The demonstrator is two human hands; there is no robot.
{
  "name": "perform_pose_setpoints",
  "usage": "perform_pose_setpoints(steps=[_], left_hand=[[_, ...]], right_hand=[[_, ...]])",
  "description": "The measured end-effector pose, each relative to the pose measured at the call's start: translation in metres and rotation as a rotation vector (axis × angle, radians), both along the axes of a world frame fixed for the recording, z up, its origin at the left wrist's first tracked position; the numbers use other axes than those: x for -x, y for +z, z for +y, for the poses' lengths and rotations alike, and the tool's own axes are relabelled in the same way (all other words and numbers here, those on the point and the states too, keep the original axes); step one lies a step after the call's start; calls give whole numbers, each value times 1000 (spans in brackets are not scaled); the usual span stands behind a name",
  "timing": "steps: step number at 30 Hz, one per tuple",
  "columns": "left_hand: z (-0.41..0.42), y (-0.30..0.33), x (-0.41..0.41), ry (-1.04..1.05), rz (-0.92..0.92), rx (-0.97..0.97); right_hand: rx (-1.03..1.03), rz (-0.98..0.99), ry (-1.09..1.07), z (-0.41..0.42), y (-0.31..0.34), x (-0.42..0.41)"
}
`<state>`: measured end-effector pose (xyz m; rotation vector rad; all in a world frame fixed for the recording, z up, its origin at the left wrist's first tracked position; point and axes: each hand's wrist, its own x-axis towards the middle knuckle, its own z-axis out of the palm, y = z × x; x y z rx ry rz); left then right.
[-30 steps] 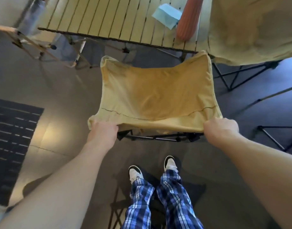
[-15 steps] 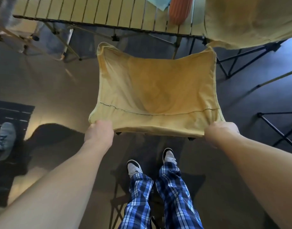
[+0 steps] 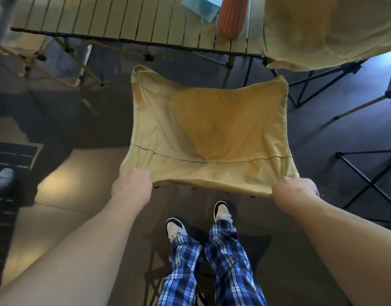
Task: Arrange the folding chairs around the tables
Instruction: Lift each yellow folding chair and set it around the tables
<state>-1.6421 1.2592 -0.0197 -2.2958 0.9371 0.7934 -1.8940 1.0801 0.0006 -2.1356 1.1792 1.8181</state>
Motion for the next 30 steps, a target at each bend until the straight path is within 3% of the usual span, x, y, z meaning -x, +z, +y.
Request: perform_pose_setpoints(steps=[11,15,19,22,26,30], left_hand=[[22,-3,-5,90,-30,-61],[46,-4,-18,176,126,80],[87,6,-16,286,224,367],[132,18,-13,548,164,505],[209,30,13,950,101,496],[294,34,91,1283,32,455]], right_hand=[[-39,41,73,20,-2,-14],[-91,121,162,26,8,-37],[-136,-26,313,40,20,-94],[-138,-262,524,72,31,-155],[-162,-532,829,138,44,-208],[-190,-553,1112,219,51,-213]])
